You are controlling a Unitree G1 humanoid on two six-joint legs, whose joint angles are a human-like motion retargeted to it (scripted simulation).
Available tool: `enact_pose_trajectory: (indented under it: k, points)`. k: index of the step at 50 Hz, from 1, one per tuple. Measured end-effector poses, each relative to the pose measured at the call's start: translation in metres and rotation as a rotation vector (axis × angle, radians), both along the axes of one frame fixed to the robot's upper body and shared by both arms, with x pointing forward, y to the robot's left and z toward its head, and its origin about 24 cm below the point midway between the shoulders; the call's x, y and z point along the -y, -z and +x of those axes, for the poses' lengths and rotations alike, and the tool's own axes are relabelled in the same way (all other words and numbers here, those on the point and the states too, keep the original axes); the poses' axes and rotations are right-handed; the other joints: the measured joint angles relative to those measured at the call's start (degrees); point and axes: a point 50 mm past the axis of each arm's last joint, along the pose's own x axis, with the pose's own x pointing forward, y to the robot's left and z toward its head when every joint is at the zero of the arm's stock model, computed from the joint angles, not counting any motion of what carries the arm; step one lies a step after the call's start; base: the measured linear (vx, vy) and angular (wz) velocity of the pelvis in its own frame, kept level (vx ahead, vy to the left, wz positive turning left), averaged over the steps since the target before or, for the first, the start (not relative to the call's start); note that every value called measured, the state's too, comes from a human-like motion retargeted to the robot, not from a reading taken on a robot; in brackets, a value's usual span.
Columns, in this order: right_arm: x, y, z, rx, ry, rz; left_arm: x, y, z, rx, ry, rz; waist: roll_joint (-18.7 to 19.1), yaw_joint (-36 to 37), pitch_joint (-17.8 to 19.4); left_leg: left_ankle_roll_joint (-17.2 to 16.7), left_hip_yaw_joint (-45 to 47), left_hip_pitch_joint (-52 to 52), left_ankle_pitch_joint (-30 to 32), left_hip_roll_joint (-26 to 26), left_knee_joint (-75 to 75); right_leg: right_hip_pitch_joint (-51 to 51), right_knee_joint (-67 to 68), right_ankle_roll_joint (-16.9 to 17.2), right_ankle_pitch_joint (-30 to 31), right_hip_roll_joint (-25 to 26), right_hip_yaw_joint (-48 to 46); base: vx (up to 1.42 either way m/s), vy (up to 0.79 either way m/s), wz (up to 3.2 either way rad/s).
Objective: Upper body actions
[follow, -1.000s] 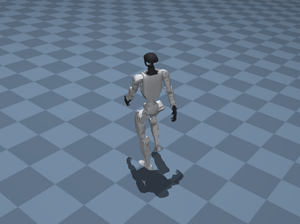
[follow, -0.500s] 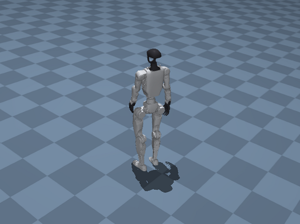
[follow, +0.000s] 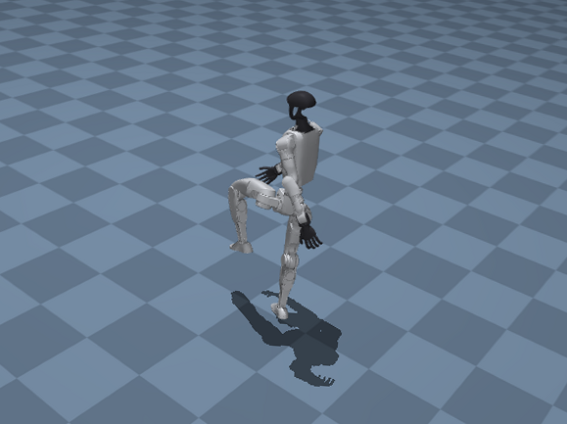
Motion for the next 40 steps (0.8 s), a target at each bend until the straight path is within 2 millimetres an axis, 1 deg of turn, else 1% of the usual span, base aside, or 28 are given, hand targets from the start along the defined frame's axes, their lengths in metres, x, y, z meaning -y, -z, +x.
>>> enact_pose_trajectory:
  k: [2, 3, 5, 7, 8, 10, 12, 14, 15, 17, 18, 21, 23, 24, 25, 27, 28, 30, 32, 33, 35, 38, 40]
  points:
    - [-0.004, -0.046, 0.045, 0.201, -0.035, -0.012, -0.002, -0.011, -0.020, -0.065, 0.002, 0.013, -0.69, 2.09, 1.24, 1.41, 2.61, -2.50, -1.60, 0.56, -1.18, -0.50, 1.43, -1.26, -0.79, -0.63, -0.77, 0.18, -0.04, -0.21]
    - [-0.005, -0.066, 0.061, 0.288, -0.059, -0.027, -0.002, -0.016, -0.027, -0.086, -0.002, 0.015, -1.12, 2.27, 1.28, 1.96, 3.46, -3.39, -1.72, -0.05, -1.84, -0.57, 2.00, -1.75, -1.24, -0.90, -1.19, 0.22, 0.01, 0.29]
    - [-0.006, -0.098, 0.081, 0.417, -0.110, -0.101, -0.001, -0.021, -0.034, -0.102, -0.017, 0.016, -1.60, 2.50, 0.65, 2.36, 4.51, -3.68, -1.30, -0.77, -2.47, -0.64, 2.67, -2.31, -1.97, -1.01, -1.88, 0.22, 0.01, 0.55]
    - [0.001, -0.112, 0.089, 0.443, -0.104, -0.206, -0.002, -0.018, -0.030, -0.078, -0.037, 0.033, -1.46, 2.45, -0.61, 1.91, 3.34, -2.42, -0.83, -1.53, -1.94, 0.01, 1.99, -2.58, -2.12, 0.07, -3.01, 0.15, -0.04, 0.76]
    - [0.005, -0.115, 0.091, 0.439, -0.090, -0.248, -0.003, -0.015, -0.025, -0.057, -0.046, 0.046, -1.29, 2.34, -1.37, 1.52, 2.18, -1.29, -0.66, -1.93, -1.60, 0.52, 1.28, -2.60, -2.09, 0.78, -3.83, 0.14, -0.08, 0.85]
    - [0.008, -0.109, 0.088, 0.414, -0.083, -0.283, 0.000, -0.012, -0.022, -0.030, -0.062, 0.056, -2.26, 2.10, -3.26, 0.68, 1.51, 3.11, -0.33, -3.26, -2.90, 1.09, -0.77, -2.05, -1.62, 0.65, -4.66, 0.16, -0.07, 0.86]
    - [0.006, -0.099, 0.082, 0.389, -0.069, -0.269, 0.002, -0.006, -0.012, 0.010, -0.069, 0.054, -2.66, 0.82, -5.72, 0.54, 0.39, 9.36, 0.70, -4.73, -7.06, 1.34, -1.92, -1.67, -1.68, 1.29, -6.31, 0.18, -0.07, 0.92]
    - [0.000, -0.089, 0.076, 0.372, -0.054, -0.223, 0.004, 0.002, 0.000, 0.057, -0.069, 0.040, -2.40, -1.24, -8.43, 1.10, -0.98, 16.89, 2.14, -6.15, -13.83, 1.48, -2.62, -1.39, -1.92, 2.48, -8.28, 0.18, -0.09, 0.86]
    - [-0.004, -0.083, 0.072, 0.365, -0.043, -0.194, 0.005, 0.005, 0.008, 0.082, -0.066, 0.031, -2.09, -2.48, -9.87, 1.49, -1.64, 20.98, 2.90, -6.73, -17.91, 1.54, -2.84, -1.30, -2.08, 3.29, -9.32, 0.19, -0.11, 1.19]
    - [-0.008, -0.071, 0.063, 0.364, -0.012, -0.117, 0.002, 0.015, 0.030, 0.135, -0.056, 0.011, 0.63, -8.12, -11.75, 1.78, -6.35, 29.54, 3.85, -9.46, -26.82, 4.18, -3.09, -1.07, -3.06, 5.68, -14.26, 0.20, -0.10, 1.43]
    - [-0.013, -0.063, 0.057, 0.348, -0.010, -0.100, 0.002, 0.017, 0.035, 0.152, -0.046, 0.009, 0.97, -9.97, -12.98, 1.68, -7.79, 33.74, 4.32, -11.03, -32.50, 4.49, -3.34, -0.80, -3.14, 6.06, -15.12, 0.23, -0.06, 0.96]
    - [-0.023, -0.040, 0.038, 0.283, -0.045, -0.090, 0.001, 0.022, 0.046, 0.192, -0.023, 0.020, 2.20, -14.46, -16.75, 0.55, -13.31, 45.50, 5.15, -15.17, -50.45, 4.99, -4.07, 0.00, -3.33, 7.60, -16.46, 0.30, -0.06, 0.44]
    - [-0.028, -0.024, 0.023, 0.231, -0.090, -0.101, -0.002, 0.024, 0.054, 0.217, -0.018, 0.029, 3.66, -17.16, -19.10, 0.32, -16.94, 52.43, 5.61, -16.88, -61.90, 5.32, -4.74, 0.38, -3.41, 9.42, -17.36, 0.28, -0.08, 0.31]
    - [-0.029, -0.016, 0.016, 0.204, -0.106, -0.108, -0.004, 0.026, 0.059, 0.230, -0.017, 0.036, 4.58, -18.50, -20.23, -1.09, -18.00, 55.60, 3.84, -16.96, -67.30, 5.23, -4.97, 0.53, -3.48, 10.58, -18.01, 0.24, -0.10, 0.39]
    - [-0.030, -0.010, 0.009, 0.178, -0.118, -0.115, -0.006, 0.027, 0.064, 0.245, -0.017, 0.043, 5.57, -19.82, -21.34, -3.18, -18.76, 58.67, 1.08, -16.75, -72.58, 5.03, -5.14, 0.68, -3.56, 11.84, -18.72, 0.21, -0.11, 0.33]
    - [-0.028, 0.004, -0.007, 0.125, -0.140, -0.131, -0.008, 0.030, 0.075, 0.272, -0.017, 0.057, 7.13, -21.78, -22.39, -2.94, -15.01, 62.63, -4.05, -15.29, -79.14, 5.28, -5.67, 1.10, -3.65, 13.32, -19.15, 0.21, -0.11, 0.22]
    - [-0.027, 0.011, -0.016, 0.096, -0.146, -0.136, -0.009, 0.032, 0.080, 0.285, -0.014, 0.063, 7.82, -22.66, -22.68, -2.59, -14.79, 63.76, -5.52, -15.33, -81.52, 5.57, -5.96, 1.36, -3.63, 13.81, -19.33, 0.24, -0.13, 0.23]
    - [-0.023, 0.025, -0.035, 0.031, -0.150, -0.144, -0.010, 0.035, 0.093, 0.314, -0.001, 0.070, 8.63, -24.77, -23.05, -2.30, -15.66, 64.72, -7.03, -15.48, -84.35, 5.93, -6.32, 2.09, -3.67, 13.95, -20.17, 0.29, -0.15, 0.40]
    - [-0.017, 0.040, -0.058, -0.045, -0.146, -0.148, -0.012, 0.039, 0.111, 0.349, 0.028, 0.073, 8.86, -26.46, -23.38, -2.06, -17.33, 64.59, -7.43, -15.99, -85.58, 5.66, -6.10, 2.67, -4.07, 13.54, -21.66, 0.27, -0.13, 0.53]
    - [-0.012, 0.048, -0.073, -0.093, -0.142, -0.148, -0.013, 0.040, 0.120, 0.363, 0.046, 0.076, 8.89, -26.81, -23.40, -1.51, -17.81, 64.73, -7.57, -16.36, -86.04, 5.68, -5.83, 2.91, -4.39, 13.22, -22.37, 0.38, -0.10, 0.33]
    - [-0.002, 0.065, -0.109, -0.219, -0.118, -0.149, -0.015, 0.042, 0.136, 0.380, 0.088, 0.080, 8.94, -26.40, -23.42, -0.21, -17.85, 65.09, -8.06, -16.77, -86.40, 5.53, -4.52, 2.97, -5.34, 12.48, -23.13, 0.43, -0.05, 0.03]
    - [0.013, 0.086, -0.176, -0.435, -0.041, -0.134, -0.017, 0.044, 0.165, 0.427, 0.181, 0.061, 9.02, -25.15, -23.04, 0.96, -17.48, 66.04, -9.12, -17.00, -85.85, 4.66, -0.02, 1.36, -6.11, 11.29, -23.67, 0.41, 0.01, -0.14]
    - [0.019, 0.093, -0.223, -0.589, 0.022, -0.109, -0.013, 0.046, 0.195, 0.503, 0.252, 0.055, 9.53, -24.37, -22.08, 1.59, -17.53, 67.02, -9.63, -16.73, -85.34, 3.65, 5.13, -0.44, -4.55, 10.29, -24.32, 0.43, 0.05, -0.03]
